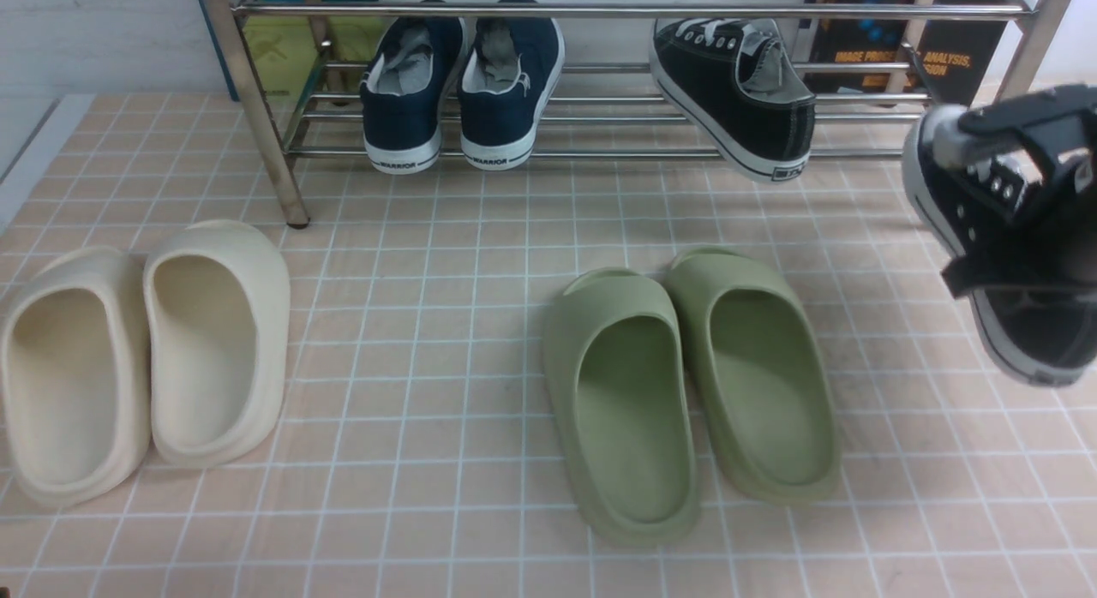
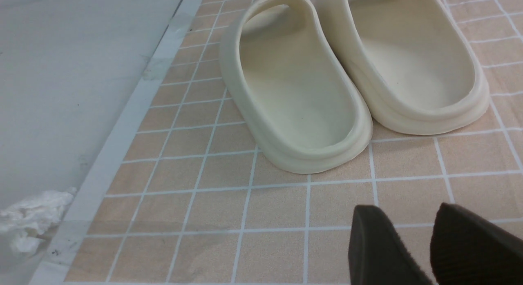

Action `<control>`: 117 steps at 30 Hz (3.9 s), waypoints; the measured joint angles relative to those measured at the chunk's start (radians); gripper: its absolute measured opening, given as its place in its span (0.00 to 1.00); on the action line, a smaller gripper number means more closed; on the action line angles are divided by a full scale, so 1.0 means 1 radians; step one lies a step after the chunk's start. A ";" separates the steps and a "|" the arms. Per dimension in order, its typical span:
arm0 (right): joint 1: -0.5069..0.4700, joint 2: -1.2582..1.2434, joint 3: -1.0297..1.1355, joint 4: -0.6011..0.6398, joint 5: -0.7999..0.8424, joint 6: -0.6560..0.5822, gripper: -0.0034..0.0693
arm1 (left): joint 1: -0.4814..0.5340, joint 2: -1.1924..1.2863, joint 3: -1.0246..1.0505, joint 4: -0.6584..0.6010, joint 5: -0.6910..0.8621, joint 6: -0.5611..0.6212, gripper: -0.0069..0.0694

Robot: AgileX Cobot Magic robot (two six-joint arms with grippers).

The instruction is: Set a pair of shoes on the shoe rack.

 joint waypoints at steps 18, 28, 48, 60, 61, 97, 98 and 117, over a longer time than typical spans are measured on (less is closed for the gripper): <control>0.000 0.400 -0.508 0.029 0.044 -0.063 0.05 | 0.000 0.000 0.000 0.032 0.004 0.000 0.40; 0.000 0.626 -0.811 0.028 0.077 -0.175 0.05 | 0.000 0.000 0.000 0.033 0.004 0.000 0.40; 0.000 0.732 -0.992 0.066 0.010 -0.186 0.24 | 0.000 0.000 0.000 0.048 0.005 0.000 0.40; -0.002 0.576 -0.997 0.056 0.369 -0.189 0.63 | 0.000 0.000 0.000 0.054 0.007 0.000 0.40; -0.004 0.554 -0.987 0.057 0.379 -0.190 0.62 | 0.000 0.000 0.000 0.054 0.007 0.000 0.40; -0.012 -1.131 0.357 0.203 -0.085 -0.161 0.03 | 0.000 0.000 0.000 0.062 0.009 0.000 0.40; -0.012 -1.140 0.359 0.212 -0.087 -0.161 0.03 | 0.000 0.000 0.000 0.062 0.009 0.000 0.40; -0.012 -1.192 0.583 0.284 -0.308 -0.161 0.03 | 0.000 0.000 0.000 0.062 0.009 0.000 0.40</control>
